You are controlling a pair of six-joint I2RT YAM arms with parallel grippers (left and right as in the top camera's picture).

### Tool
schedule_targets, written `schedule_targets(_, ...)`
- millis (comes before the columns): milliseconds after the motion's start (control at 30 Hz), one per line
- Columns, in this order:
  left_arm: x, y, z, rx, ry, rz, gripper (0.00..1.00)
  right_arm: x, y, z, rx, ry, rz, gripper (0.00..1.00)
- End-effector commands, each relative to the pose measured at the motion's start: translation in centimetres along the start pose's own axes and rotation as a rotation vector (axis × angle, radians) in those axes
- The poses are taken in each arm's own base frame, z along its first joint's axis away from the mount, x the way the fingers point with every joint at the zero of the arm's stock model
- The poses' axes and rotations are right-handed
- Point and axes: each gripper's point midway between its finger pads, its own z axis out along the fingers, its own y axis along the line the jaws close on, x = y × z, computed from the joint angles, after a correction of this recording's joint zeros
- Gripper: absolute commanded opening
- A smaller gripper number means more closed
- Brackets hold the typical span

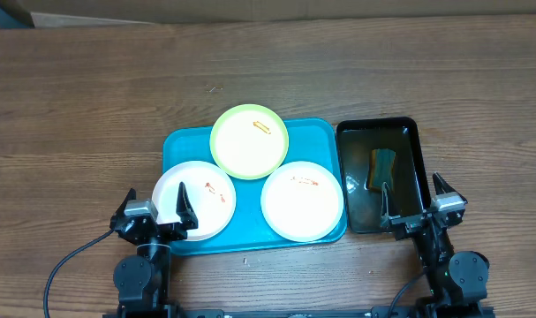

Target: Clean dirty plates on tray and stack at the side

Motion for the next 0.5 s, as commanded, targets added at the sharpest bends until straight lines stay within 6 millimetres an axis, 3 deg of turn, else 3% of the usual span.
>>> schedule_targets(0,-0.11,0.05,-0.03,-0.003,-0.009,0.018,1.0,0.2,-0.17,0.0,0.008,-0.003,-0.003,1.0)
schedule_targets(467,-0.11,0.05,-0.03,-0.003,-0.009,0.018,1.0,0.2,-0.17,0.0,0.008,-0.003,-0.003,1.0)
